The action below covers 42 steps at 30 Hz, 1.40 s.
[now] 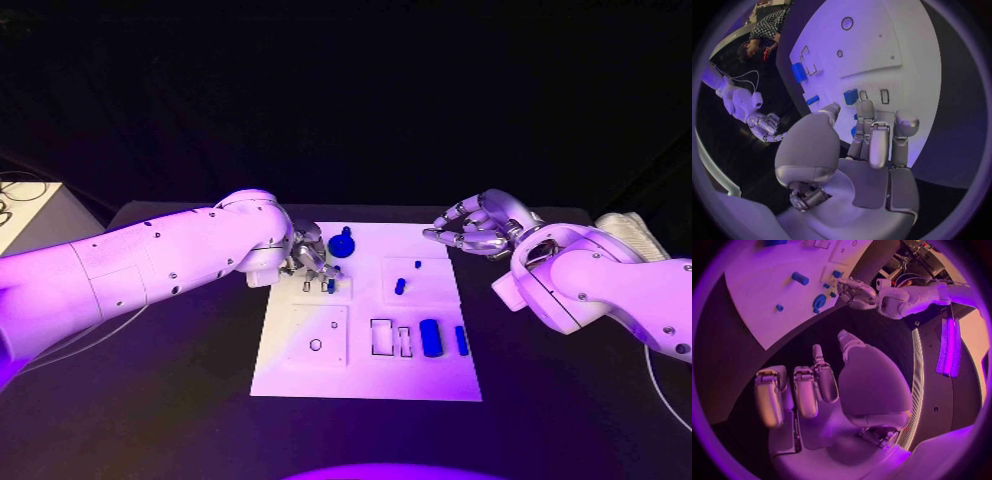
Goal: Assemble the parts on the task board
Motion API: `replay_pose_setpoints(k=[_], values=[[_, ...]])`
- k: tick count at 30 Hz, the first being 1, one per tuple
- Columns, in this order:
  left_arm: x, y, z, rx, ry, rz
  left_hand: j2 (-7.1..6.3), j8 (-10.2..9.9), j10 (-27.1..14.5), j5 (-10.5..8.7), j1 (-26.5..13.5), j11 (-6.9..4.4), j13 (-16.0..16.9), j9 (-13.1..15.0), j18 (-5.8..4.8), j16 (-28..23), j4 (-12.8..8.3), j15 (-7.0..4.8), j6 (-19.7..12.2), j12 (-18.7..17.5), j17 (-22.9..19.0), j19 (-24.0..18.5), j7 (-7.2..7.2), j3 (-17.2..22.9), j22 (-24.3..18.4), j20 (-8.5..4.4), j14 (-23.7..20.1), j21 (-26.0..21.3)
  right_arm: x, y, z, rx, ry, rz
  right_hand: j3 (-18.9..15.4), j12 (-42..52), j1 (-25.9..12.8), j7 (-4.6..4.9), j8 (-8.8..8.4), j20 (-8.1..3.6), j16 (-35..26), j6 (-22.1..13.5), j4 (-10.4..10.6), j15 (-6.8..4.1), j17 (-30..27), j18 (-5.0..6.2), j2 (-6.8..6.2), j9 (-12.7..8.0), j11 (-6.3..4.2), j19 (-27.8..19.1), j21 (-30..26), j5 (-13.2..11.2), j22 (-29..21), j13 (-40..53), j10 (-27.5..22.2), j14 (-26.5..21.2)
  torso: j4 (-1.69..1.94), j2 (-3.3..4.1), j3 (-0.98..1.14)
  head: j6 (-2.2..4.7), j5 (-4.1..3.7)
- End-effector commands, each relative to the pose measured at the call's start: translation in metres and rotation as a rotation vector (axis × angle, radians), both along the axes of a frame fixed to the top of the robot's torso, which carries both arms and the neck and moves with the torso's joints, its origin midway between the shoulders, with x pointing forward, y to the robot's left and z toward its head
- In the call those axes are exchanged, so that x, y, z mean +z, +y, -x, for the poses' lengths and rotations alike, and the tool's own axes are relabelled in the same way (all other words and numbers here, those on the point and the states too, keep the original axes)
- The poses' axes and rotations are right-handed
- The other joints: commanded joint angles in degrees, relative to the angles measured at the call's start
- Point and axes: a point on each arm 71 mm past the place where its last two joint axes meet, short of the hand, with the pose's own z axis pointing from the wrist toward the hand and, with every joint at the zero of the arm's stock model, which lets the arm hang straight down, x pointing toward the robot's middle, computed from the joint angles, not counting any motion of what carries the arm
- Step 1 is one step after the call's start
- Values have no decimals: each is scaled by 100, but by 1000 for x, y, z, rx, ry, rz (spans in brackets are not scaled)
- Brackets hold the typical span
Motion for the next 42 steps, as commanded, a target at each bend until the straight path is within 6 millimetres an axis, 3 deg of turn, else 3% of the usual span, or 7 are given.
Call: replay_pose_setpoints(k=[1, 26, 37, 42], values=[[-2, -3, 1, -24, 32, -19, 9, -21, -34, -16, -61, 9, 4, 8, -37, -13, 11, 19, -38, -2, 316, 32, 3, -35, -1, 18, 14, 13, 0, 2, 0, 21, -8, 5, -38, -30, 35, -5, -28, 26, -25, -53, 9, 45, 1358, -83, 7, -5, 5, 600, 13, -8, 1509, 735, -52, 568, 9, -1, -1, -4, -13], [-8, -9, 1, -47, 74, -32, 65, -20, -61, 2, 57, 8, 13, 59, -38, -5, -7, 23, -57, 11, 331, 25, 1, -8, 6, 29, 15, 17, -2, 4, -3, 21, 13, 2, -58, -33, 24, -9, -17, 27, -31, -39, 21, 45, 1348, -83, 32, -1, 3, 600, 13, -8, 1509, 730, -50, 565, 13, -5, 2, -15, -18], [-9, -9, 0, -44, 78, -33, 283, -53, -95, 53, 448, -5, 18, 155, -37, 10, -9, 15, -79, 31, 355, 21, -10, 229, 27, 35, 22, 34, -2, 4, -3, 22, 14, 2, -58, -30, 25, -10, -14, 27, -32, -36, 21, 44, 1346, -83, 40, 0, 2, 600, 13, -7, 1509, 732, -46, 564, 4, 5, -2, -14, -21], [-9, -10, 0, -42, 81, -29, 299, -61, -103, 65, 527, -9, 16, 177, -39, 14, -14, 13, -75, 31, 362, 21, -15, 317, 34, 34, 25, 39, -2, 5, -3, 22, 14, 2, -58, -30, 25, -10, -14, 27, -32, -36, 21, 44, 1346, -83, 40, 0, 2, 600, 13, -7, 1509, 732, -46, 564, 6, 8, 1, -18, -29]])
